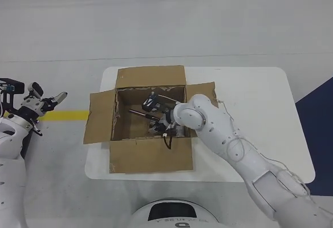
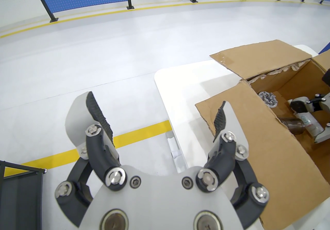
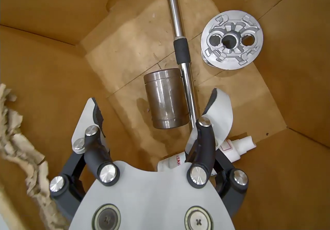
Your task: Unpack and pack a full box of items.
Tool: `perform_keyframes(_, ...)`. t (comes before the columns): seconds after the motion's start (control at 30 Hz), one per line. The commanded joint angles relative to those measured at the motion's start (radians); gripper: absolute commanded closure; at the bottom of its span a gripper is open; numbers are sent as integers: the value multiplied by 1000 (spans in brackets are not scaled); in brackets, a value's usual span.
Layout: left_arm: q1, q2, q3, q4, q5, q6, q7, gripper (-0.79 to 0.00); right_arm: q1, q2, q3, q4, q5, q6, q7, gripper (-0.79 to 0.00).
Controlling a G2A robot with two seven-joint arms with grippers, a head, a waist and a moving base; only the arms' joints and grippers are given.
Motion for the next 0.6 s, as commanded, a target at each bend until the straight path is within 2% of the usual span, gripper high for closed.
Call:
perform_keyframes(0.0,0,0,0,0,0,0,0,-785,24,-12,-31,38,-15,12,5,-643)
perform_keyframes(0.13,0,0,0,0,0,0,0,-785,66,-39,-82,97,-27,33,16,-659)
perform_keyframes(0.27,0,0,0,0,0,0,0,-785,101,-65,-127,139,-45,58,18,-613)
perform_keyframes(0.4,0,0,0,0,0,0,0,-785,132,-90,-167,178,-61,72,36,-619)
perform_keyframes(0.5,0,0,0,0,0,0,0,-785,152,-111,-194,214,-56,72,53,-489)
perform_keyframes(0.57,0,0,0,0,0,0,0,-785,166,-127,-212,239,-55,75,56,-480)
